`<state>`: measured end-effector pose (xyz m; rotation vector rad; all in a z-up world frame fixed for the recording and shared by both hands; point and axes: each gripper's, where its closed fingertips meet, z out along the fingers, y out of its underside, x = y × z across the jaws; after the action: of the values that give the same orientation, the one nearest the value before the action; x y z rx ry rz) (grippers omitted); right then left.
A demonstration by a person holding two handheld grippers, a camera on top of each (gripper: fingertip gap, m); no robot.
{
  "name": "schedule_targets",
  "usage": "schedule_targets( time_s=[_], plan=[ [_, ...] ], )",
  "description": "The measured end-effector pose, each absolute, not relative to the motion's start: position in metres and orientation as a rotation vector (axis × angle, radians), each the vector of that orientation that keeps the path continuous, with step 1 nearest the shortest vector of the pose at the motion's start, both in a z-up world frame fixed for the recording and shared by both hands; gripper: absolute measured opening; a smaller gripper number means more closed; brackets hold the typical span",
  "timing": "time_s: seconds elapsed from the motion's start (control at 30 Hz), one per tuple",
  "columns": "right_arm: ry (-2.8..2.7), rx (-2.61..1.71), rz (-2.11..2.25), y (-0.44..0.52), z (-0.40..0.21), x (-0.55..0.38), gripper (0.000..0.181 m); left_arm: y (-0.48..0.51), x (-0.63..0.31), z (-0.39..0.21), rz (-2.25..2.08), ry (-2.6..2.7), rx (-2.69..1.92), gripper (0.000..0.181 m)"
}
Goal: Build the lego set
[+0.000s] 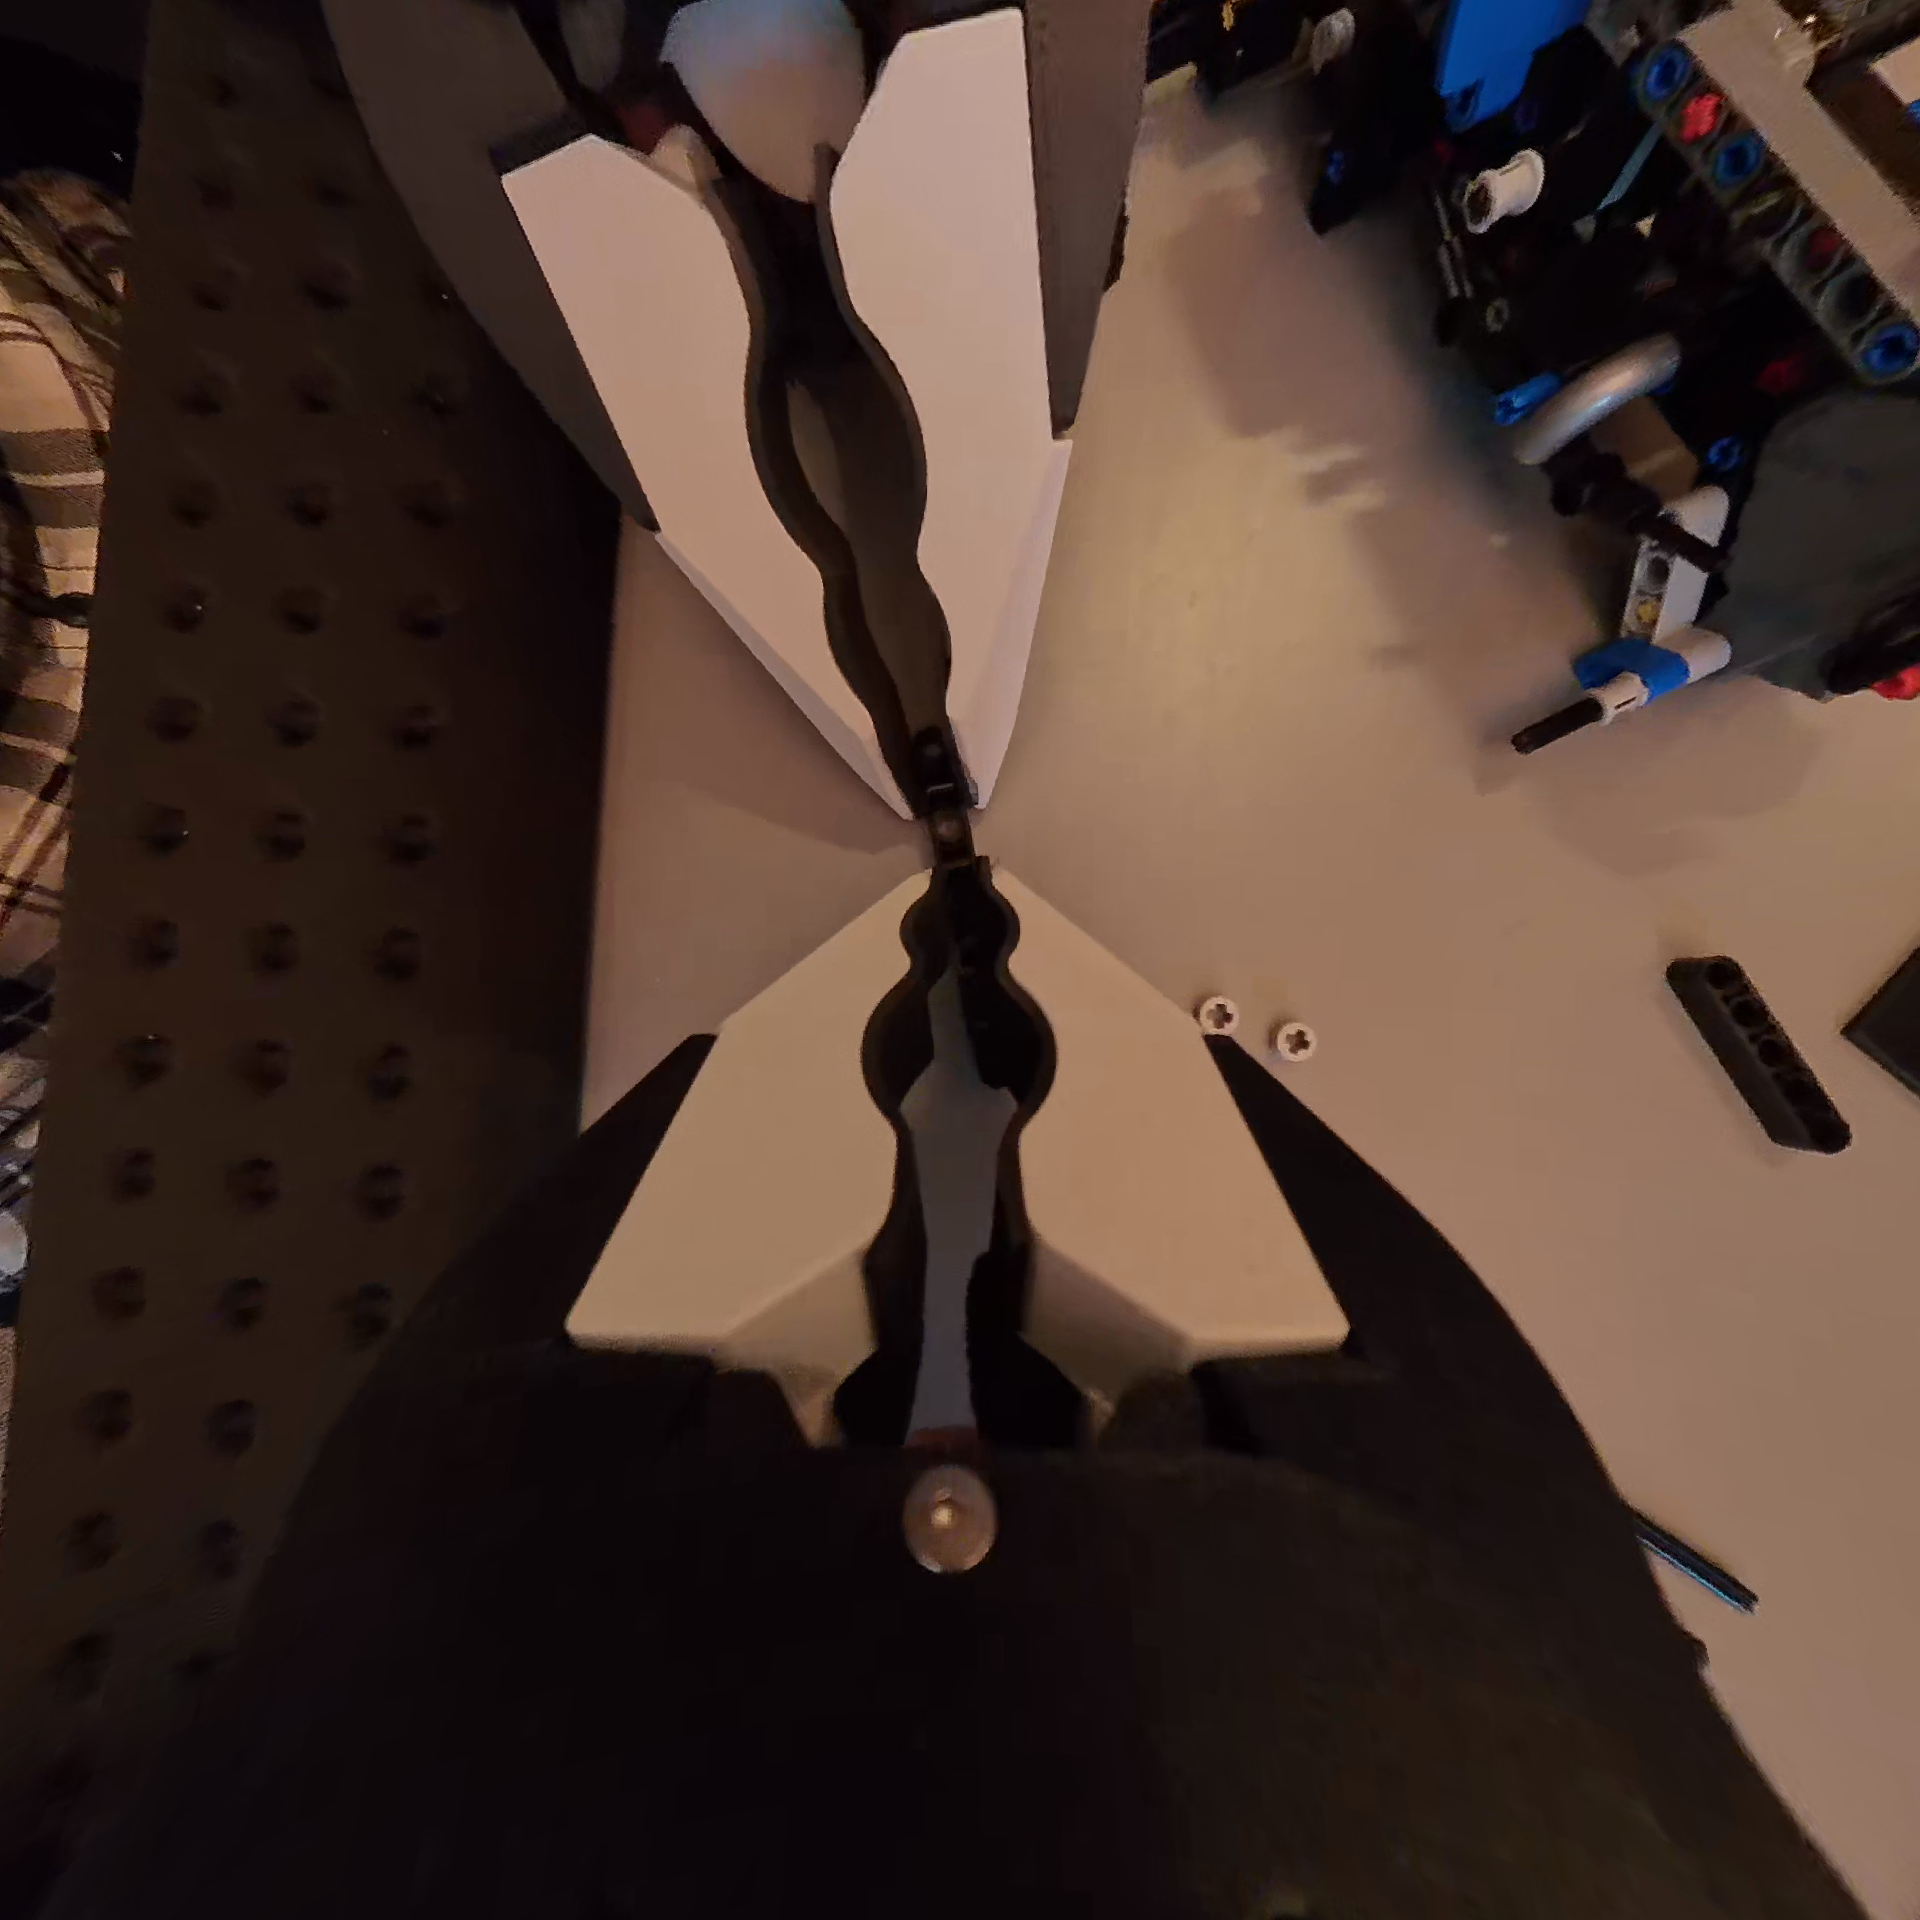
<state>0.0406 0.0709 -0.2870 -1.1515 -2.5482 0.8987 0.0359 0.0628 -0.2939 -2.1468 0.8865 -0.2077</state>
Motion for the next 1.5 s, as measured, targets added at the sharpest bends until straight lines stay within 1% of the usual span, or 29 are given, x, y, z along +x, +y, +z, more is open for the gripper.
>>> schedule_targets(
  time_s=[0.1, 0.17, 0.23, 0.3, 0.33, 0.4, 0.5, 0.73, 0.93, 1.13, 1.33, 1.5],
  plan=[
    [-2.584, -1.119, 0.921, 0.069, -0.286, 0.042, 0.002, 0.063, 0.036, -0.294, -0.206, 0.888, -2.144, 0.007],
    [-2.576, -1.132, 1.061, 0.068, -0.274, 0.04, 0.019, 0.062, 0.037, -0.294, -0.203, 0.885, -2.138, 0.007],
    [-2.497, -1.122, 1.213, 0.074, -0.259, 0.033, 0.015, 0.062, 0.037, -0.293, -0.166, 0.883, -2.125, 0.006],
    [-2.477, -1.127, 1.2, 0.084, -0.269, 0.03, 0.018, 0.061, 0.036, -0.293, -0.11, 0.881, -2.107, 0.007],
    [-2.459, -1.128, 1.245, 0.084, -0.271, 0.031, 0.017, 0.06, 0.036, -0.292, -0.083, 0.888, -2.097, 0.007],
    [-2.439, -1.141, 1.237, 0.089, -0.278, 0.035, 0.016, 0.062, 0.033, -0.291, -0.071, 0.858, -2.096, 0.017],
    [-2.344, -1.087, 1.285, 0.095, -0.265, 0.035, 0.011, 0.063, 0.031, -0.286, -0.091, 0.817, -2.082, 0.019],
    [-2.261, -0.964, 1.129, 0.099, -0.259, 0.022, 0.01, 0.065, 0.029, -0.282, -0.069, 0.792, -2.065, 0.029],
    [-2.162, -0.917, 1.131, 0.106, -0.246, 0.016, 0.005, 0.067, 0.029, -0.274, -0.051, 0.772, -2.033, 0.036],
    [-2.12, -0.912, 1.118, 0.111, -0.242, 0.015, 0.004, 0.065, 0.03, -0.28, -0.08, 0.759, -2.069, 0.037],
    [-2.093, -0.907, 1.139, 0.116, -0.238, 0.016, 0.004, 0.067, 0.026, -0.273, -0.112, 0.703, -2.048, 0.035],
    [-2.097, -0.885, 1.041, 0.123, -0.24, 0.017, 0.004, 0.067, 0.027, -0.272, -0.12, 0.7, -2.044, 0.035]
  ],
)
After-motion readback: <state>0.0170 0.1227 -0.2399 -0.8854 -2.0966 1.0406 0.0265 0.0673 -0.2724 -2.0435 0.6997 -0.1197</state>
